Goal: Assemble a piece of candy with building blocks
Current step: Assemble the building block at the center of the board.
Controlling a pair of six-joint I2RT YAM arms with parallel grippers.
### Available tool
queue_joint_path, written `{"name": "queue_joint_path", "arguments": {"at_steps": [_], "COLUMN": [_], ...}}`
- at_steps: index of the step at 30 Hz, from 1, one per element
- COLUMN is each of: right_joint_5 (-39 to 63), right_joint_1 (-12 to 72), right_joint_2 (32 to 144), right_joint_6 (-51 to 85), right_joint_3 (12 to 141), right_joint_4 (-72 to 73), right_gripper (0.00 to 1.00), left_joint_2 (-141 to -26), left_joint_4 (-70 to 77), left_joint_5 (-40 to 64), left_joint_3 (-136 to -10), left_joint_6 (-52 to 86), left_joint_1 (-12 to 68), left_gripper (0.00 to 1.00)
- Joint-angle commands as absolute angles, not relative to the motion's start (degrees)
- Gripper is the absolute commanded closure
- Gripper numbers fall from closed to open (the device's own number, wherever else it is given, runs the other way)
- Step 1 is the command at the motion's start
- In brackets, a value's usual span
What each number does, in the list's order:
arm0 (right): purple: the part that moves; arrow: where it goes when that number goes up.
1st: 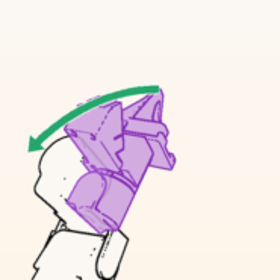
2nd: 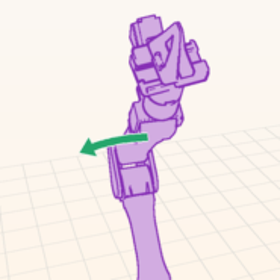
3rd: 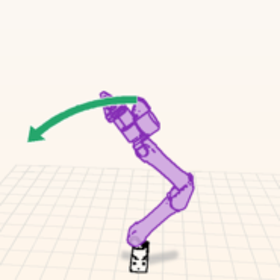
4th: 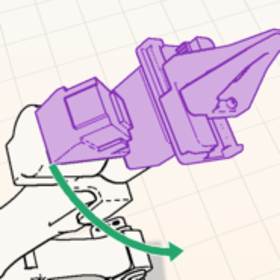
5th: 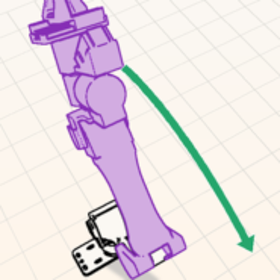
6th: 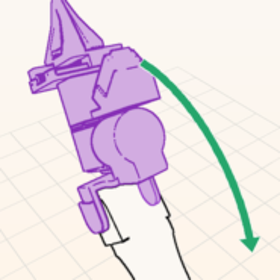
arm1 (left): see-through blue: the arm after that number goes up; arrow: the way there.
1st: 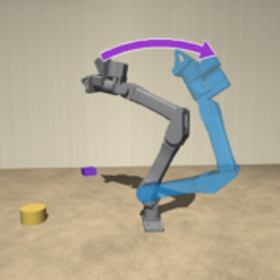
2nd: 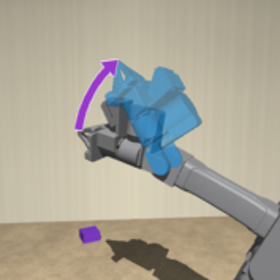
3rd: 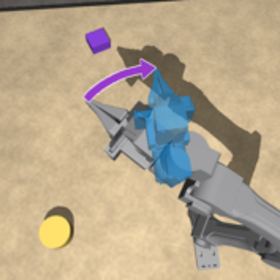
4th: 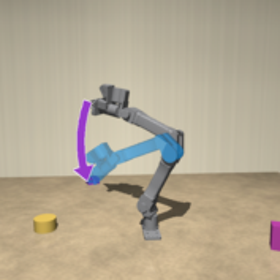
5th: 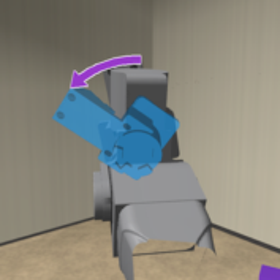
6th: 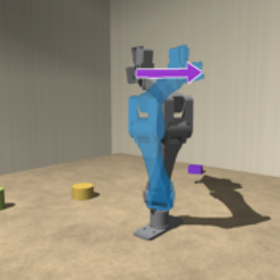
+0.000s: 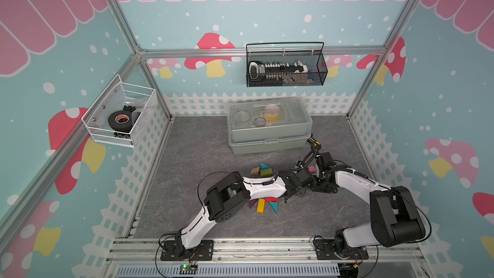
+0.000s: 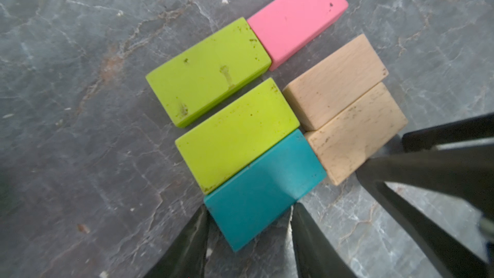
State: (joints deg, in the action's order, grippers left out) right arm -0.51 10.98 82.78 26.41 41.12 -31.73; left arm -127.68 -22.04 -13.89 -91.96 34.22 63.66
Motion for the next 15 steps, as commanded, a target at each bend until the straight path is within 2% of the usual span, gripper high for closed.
{"name": "queue_joint_path", "arguments": {"at_steps": [1, 15], "right_joint_5": [0.21, 0.54], "right_joint_1": [11.36, 11.38], "right_joint_2": [84.34, 74.49], "right_joint_6": [26.38, 26.38], "right_joint_3": [40.79, 41.69], "right_joint_4": [-32.52, -36.95], "right_gripper": [0.60, 0.59], "left_joint_2": [-130.19, -121.75], "left_joint_4": [-24.60, -22.86], "left_joint_5": [-13.40, -11.73], "left_joint_3": [-92.65, -87.37], "left_joint_6": [33.40, 34.68], "left_joint_1": [63.15, 63.86], "left_gripper": [0.50, 0.45]}}
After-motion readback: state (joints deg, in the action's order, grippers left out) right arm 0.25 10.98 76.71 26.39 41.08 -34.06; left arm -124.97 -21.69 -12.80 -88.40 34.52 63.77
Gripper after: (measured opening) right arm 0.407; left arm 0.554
